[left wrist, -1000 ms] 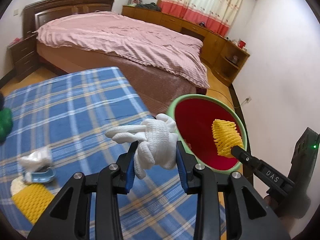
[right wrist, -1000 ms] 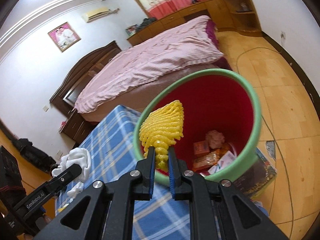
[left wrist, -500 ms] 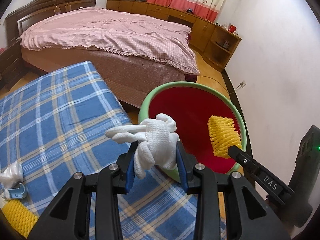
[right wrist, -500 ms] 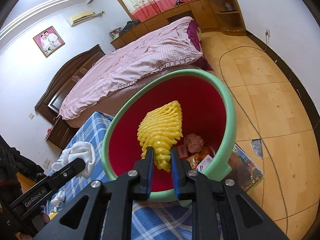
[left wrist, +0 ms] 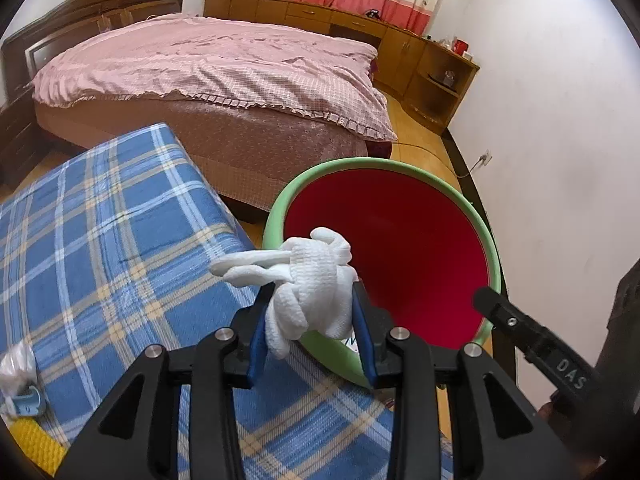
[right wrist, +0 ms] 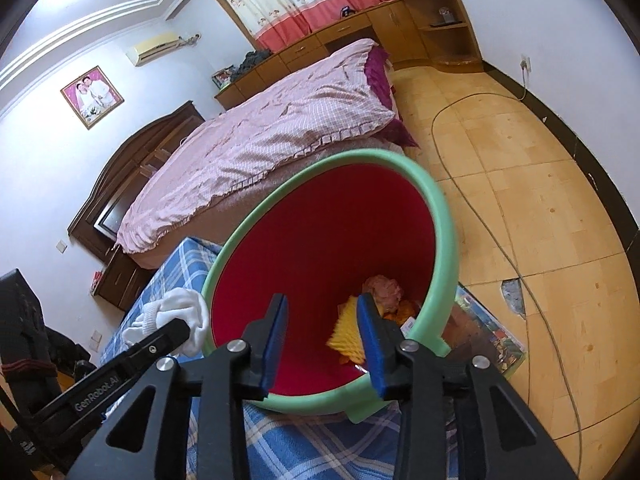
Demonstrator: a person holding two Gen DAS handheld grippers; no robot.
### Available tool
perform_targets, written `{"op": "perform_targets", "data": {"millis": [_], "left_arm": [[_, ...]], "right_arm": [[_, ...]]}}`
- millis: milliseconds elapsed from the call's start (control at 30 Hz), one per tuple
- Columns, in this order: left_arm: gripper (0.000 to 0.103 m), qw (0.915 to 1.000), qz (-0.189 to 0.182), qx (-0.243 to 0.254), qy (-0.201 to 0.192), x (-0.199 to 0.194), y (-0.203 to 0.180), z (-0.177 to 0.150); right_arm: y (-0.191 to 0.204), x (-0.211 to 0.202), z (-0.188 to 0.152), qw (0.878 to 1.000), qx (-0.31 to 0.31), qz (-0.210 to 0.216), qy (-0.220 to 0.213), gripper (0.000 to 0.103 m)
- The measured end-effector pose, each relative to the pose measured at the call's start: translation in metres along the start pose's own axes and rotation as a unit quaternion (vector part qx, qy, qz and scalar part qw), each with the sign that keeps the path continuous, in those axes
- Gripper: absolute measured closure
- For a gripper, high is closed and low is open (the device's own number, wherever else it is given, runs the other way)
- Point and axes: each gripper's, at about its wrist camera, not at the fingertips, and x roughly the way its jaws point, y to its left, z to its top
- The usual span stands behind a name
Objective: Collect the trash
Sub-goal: 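Open the right tool to drop the foam net while the left tool drops the glove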
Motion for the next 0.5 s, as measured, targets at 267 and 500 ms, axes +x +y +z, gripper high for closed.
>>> {"op": "perform_targets", "data": {"millis": [267, 500], "left_arm": [[0.052, 0.9993, 0.018, 0.03, 0.01, 0.0114, -0.0074, 0.0052], [0.047, 0.9994, 0.021, 0.025, 0.004, 0.0067, -0.0041, 0.0067]], "right_arm": [[-0.0027, -0.003, 0.0021, 1.0, 0.008, -0.007, -0.005, 0.056], [-0.0027, -0.0008, 0.0016, 1.0, 0.008, -0.009, 0.001, 0.049]]}}
